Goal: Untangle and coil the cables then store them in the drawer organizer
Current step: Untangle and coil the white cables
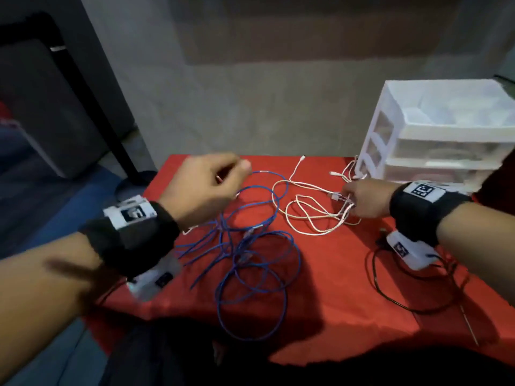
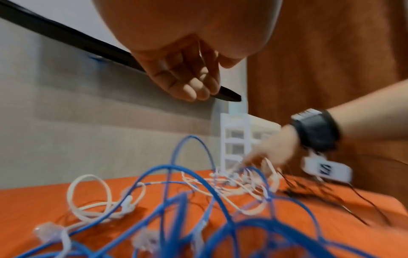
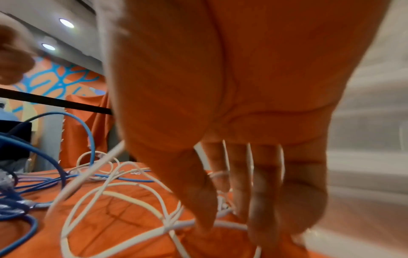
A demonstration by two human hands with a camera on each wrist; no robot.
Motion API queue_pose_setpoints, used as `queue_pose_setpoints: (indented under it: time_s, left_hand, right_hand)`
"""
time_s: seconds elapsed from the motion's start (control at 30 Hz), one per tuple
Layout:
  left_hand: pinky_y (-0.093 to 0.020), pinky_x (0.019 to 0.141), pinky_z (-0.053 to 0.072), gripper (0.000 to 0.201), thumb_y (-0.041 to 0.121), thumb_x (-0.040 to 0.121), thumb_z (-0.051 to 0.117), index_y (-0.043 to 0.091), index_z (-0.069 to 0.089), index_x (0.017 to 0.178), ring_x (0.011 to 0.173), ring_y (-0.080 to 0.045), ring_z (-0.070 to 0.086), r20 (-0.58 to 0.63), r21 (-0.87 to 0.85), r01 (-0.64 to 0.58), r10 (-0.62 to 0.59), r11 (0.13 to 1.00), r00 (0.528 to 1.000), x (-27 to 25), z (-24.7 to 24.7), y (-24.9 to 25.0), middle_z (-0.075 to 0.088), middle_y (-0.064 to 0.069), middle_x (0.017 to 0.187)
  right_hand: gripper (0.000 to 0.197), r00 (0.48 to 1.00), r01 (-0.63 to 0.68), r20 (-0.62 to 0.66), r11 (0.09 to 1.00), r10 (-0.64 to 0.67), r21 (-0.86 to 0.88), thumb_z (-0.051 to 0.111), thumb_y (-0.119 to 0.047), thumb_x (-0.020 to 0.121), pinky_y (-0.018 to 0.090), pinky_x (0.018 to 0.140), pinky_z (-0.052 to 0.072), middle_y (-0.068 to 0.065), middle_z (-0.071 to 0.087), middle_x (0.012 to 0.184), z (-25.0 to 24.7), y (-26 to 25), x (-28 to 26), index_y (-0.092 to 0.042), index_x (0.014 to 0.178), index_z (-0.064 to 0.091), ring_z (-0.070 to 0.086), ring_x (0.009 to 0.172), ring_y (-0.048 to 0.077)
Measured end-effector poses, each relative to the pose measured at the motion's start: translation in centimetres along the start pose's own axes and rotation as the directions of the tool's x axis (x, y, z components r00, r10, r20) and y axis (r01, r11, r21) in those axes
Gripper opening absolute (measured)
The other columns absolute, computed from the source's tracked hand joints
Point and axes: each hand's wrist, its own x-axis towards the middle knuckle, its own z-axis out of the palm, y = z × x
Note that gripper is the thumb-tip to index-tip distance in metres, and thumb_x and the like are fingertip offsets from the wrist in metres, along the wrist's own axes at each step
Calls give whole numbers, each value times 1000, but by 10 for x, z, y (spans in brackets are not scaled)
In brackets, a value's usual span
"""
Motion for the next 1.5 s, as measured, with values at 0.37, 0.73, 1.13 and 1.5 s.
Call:
queue_pose_setpoints:
  time_s: [0.37, 0.73, 1.13, 1.5]
  left_hand:
    - [-33, 85, 48, 64, 45, 82, 79, 18, 49, 132, 104, -32, 65, 283, 487, 420, -593, 766, 754, 32, 49, -132, 69, -11, 113]
    - [-39, 79, 54, 23, 21, 87, 53, 23, 63, 107, 86, -34, 68, -201, 241, 412, -371, 879, 907, 43, -60, -84, 71, -7, 85]
    - [-30, 54, 60, 17, 12, 94, 47, 18, 58, 104, 59, -15, 71, -315, -194, 235, -287, 953, 905, 40, -140, 40, 68, -14, 83]
    - [-31, 57, 61, 22, 2, 102, 44, 8, 60, 116, 53, -13, 64, 4, -483, 273, -310, 832, 951, 0, -84, 102, 52, -9, 76]
  right_hand:
    - [36, 976, 186, -141, 975, -169, 122, 56, -33, 99, 29, 94, 48, -1, 71, 114, -49, -21, -53, -28, 134, 58, 63, 107, 20]
    - [37, 930, 365, -55, 897, -363, 250, 63, -44, 97, 27, 82, 47, -7, 68, 105, -15, -79, -83, -28, 130, 61, 60, 91, 15]
    - [43, 978, 203, -38, 911, -203, 360, 64, -36, 95, 35, 90, 53, 17, 69, 126, 13, -193, -40, -5, 125, 65, 67, 114, 34]
    - [13, 918, 365, -394, 288, 45, 885, 63, -26, 101, 45, 77, 55, 0, 67, 88, -2, -114, -108, -22, 111, 70, 59, 76, 19]
